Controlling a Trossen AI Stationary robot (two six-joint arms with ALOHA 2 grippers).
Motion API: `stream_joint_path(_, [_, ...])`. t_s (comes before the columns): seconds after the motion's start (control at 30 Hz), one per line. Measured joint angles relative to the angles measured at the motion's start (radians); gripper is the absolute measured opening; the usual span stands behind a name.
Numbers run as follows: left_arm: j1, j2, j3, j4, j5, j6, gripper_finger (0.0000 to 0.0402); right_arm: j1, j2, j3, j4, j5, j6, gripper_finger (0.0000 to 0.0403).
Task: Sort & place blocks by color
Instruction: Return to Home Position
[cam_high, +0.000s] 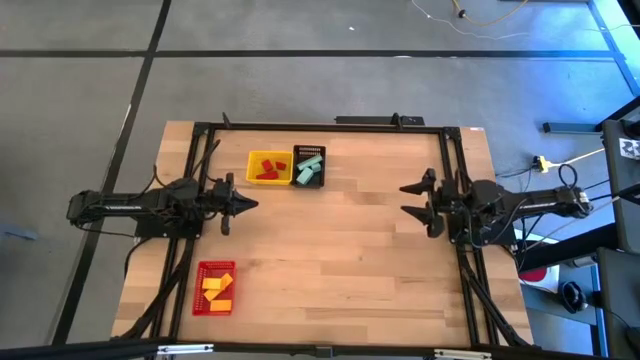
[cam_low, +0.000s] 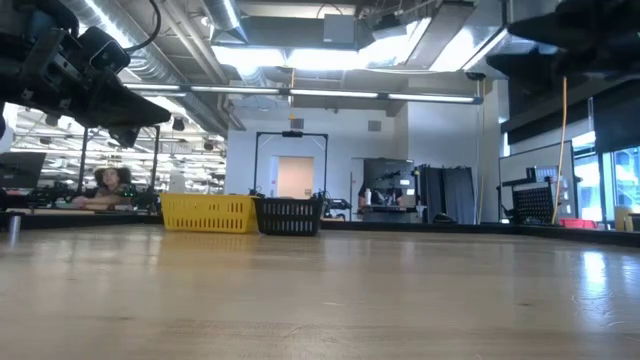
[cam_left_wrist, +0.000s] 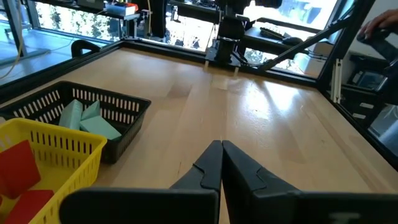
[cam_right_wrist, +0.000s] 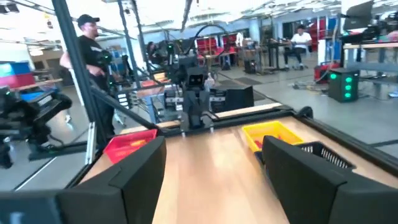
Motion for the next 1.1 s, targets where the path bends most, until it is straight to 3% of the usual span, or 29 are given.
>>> stream_joint_path(0.2, [0.0, 0.0, 0.0, 0.0, 0.0, 0.0, 0.0, -0.006, -0.19, -0.122, 0.009, -0.055, -0.005, 0.0268])
stream_joint_path(0.27, [0.0, 0.0, 0.0, -0.001, 0.0, 0.0, 0.0, -0.014, -0.265, -0.132, -0.07, -0.056, -0.029, 0.0268])
stream_joint_path(0.63, [0.0, 0.0, 0.0, -0.002, 0.001, 0.0, 0.0, -0.04, -0.262, -0.131, -0.194, -0.067, -0.107, 0.0268])
stream_joint_path(0.9, [0.0, 0.0, 0.0, -0.001, 0.0, 0.0, 0.0, -0.039, -0.262, -0.131, -0.185, -0.081, -0.111, 0.0268])
stream_joint_path(1.1, [0.0, 0.0, 0.0, -0.001, 0.0, 0.0, 0.0, -0.039, -0.262, -0.131, -0.185, -0.082, -0.206, 0.0268])
